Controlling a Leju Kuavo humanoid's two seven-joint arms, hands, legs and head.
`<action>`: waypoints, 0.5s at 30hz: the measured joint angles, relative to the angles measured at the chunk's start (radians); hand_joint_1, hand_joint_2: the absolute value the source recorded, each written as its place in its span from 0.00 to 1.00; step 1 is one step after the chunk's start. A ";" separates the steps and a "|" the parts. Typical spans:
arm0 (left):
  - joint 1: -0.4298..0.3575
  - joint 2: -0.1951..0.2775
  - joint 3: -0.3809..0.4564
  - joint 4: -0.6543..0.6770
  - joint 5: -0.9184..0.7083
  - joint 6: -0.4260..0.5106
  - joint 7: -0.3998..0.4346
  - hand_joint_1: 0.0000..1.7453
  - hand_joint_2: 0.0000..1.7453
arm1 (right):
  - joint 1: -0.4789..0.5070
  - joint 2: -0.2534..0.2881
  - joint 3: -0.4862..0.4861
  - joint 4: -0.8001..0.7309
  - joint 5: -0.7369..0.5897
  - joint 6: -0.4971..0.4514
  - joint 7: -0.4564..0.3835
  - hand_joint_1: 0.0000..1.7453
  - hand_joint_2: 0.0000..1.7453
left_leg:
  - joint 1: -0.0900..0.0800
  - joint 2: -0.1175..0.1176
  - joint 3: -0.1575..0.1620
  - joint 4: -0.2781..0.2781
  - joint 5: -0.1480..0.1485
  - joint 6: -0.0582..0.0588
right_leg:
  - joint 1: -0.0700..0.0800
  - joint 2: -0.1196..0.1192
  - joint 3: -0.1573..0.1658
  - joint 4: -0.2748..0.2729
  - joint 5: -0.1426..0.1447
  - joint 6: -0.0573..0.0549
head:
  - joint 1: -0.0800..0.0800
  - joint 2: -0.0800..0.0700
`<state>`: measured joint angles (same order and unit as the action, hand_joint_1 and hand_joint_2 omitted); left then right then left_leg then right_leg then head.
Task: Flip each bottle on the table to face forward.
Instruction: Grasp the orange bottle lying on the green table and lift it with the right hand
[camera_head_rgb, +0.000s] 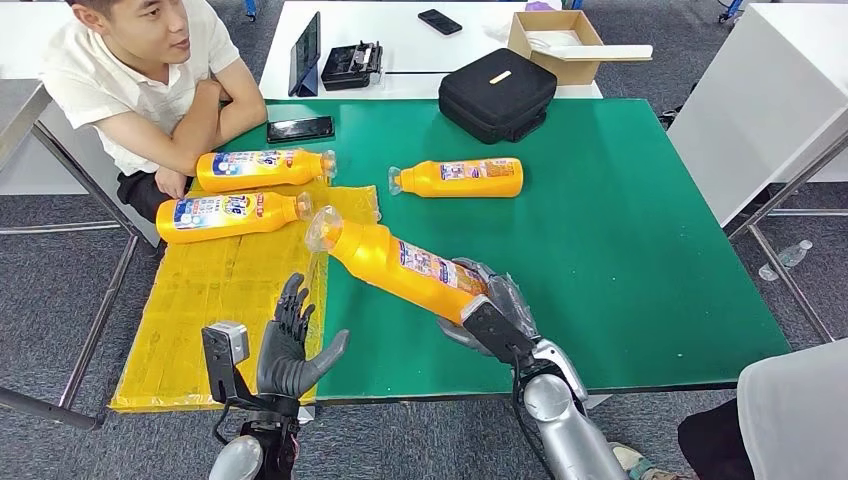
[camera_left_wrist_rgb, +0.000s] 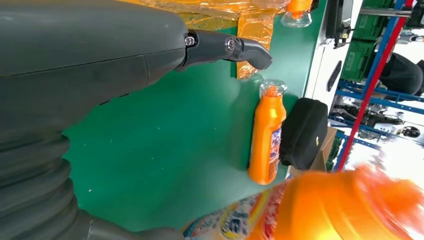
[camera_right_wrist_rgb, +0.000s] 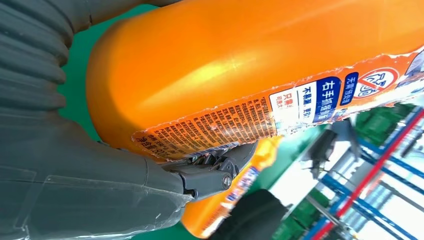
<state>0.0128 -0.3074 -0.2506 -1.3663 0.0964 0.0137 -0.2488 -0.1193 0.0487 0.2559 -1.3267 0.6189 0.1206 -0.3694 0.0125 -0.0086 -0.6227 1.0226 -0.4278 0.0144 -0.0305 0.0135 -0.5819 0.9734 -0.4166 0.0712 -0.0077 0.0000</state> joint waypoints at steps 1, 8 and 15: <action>-0.001 0.000 0.002 0.003 0.005 -0.006 -0.003 0.00 1.00 | 0.000 0.002 0.007 -0.009 -0.003 0.000 0.000 1.00 1.00 | 0.000 0.000 0.000 0.000 0.000 0.000 | 0.000 0.000 0.000 0.000 0.000 0.000 | 0.000 0.000; -0.004 -0.001 0.008 0.016 0.034 -0.059 -0.019 0.00 1.00 | 0.000 0.017 0.051 -0.033 -0.026 0.011 0.001 1.00 1.00 | 0.000 0.000 0.000 0.000 0.000 0.000 | 0.000 0.000 0.000 0.000 0.000 0.000 | 0.000 0.000; -0.022 -0.003 -0.010 0.015 0.064 -0.137 -0.061 0.00 1.00 | -0.012 0.030 0.107 -0.003 -0.041 0.024 -0.002 0.98 1.00 | 0.000 0.000 -0.001 0.000 0.000 0.000 | 0.000 0.000 0.000 0.000 0.000 0.000 | 0.000 0.000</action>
<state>-0.0091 -0.3101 -0.2610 -1.3516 0.1602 -0.1233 -0.3099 -0.1311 0.0785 0.3625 -1.3296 0.5780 0.1442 -0.3710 0.0124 -0.0087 -0.6232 1.0226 -0.4278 0.0144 -0.0305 0.0134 -0.5823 0.9734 -0.4165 0.0712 -0.0077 0.0000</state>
